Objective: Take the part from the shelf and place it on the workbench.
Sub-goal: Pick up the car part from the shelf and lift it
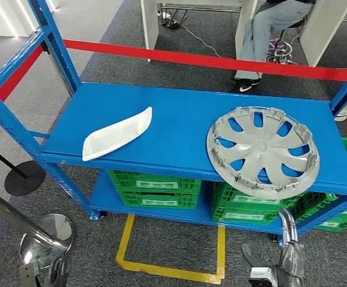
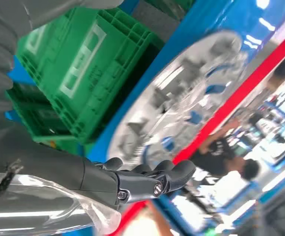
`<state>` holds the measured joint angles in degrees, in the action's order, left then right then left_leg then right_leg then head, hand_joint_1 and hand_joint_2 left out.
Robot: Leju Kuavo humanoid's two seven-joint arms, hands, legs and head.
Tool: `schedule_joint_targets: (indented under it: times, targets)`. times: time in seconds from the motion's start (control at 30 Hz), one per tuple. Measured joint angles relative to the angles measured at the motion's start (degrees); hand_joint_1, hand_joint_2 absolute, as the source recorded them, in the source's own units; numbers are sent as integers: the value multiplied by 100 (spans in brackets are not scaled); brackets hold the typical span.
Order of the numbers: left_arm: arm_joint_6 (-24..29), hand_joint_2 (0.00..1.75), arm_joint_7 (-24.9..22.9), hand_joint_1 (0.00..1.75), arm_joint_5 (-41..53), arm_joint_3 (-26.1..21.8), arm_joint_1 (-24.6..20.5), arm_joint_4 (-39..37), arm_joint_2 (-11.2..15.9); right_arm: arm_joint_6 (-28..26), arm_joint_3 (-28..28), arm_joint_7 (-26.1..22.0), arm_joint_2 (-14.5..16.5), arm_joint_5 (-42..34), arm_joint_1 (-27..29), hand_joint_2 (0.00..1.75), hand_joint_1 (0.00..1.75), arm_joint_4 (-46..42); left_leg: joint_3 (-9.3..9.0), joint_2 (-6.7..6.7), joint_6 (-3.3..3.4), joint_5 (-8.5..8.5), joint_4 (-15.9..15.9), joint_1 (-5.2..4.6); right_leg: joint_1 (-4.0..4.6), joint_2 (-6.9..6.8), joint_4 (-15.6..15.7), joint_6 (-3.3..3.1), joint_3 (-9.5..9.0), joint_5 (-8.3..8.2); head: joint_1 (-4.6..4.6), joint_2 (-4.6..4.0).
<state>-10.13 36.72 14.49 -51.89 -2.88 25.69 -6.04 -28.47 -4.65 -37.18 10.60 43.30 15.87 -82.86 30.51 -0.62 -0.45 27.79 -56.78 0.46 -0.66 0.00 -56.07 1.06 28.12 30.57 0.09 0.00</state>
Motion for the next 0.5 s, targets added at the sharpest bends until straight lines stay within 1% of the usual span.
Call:
schedule_joint_targets:
  times: [0.07,0.17,0.3,0.5]
  targets:
    - [6,0,-5,0,36,0,-16,-40,2,-51,46,39,-7,205,-6,175,0,-24,0,0,0,0,0,0,0,0,0,0,0,0,0,0]
    - [32,0,-14,0,132,0,-62,-152,6,-189,229,236,-85,762,-55,175,0,-68,0,0,0,0,0,0,0,1,-1,0,-1,0,-1,0]
    - [65,0,-18,0,222,0,-115,-268,9,-312,603,688,-294,1292,-223,175,0,-74,0,0,0,0,0,0,0,0,-1,0,-1,0,-1,0]
    - [78,0,-18,0,331,0,-194,-401,8,-429,1286,1480,-634,1829,-577,175,0,-1,0,0,0,-1,0,0,0,0,-1,0,-1,-1,-1,0]
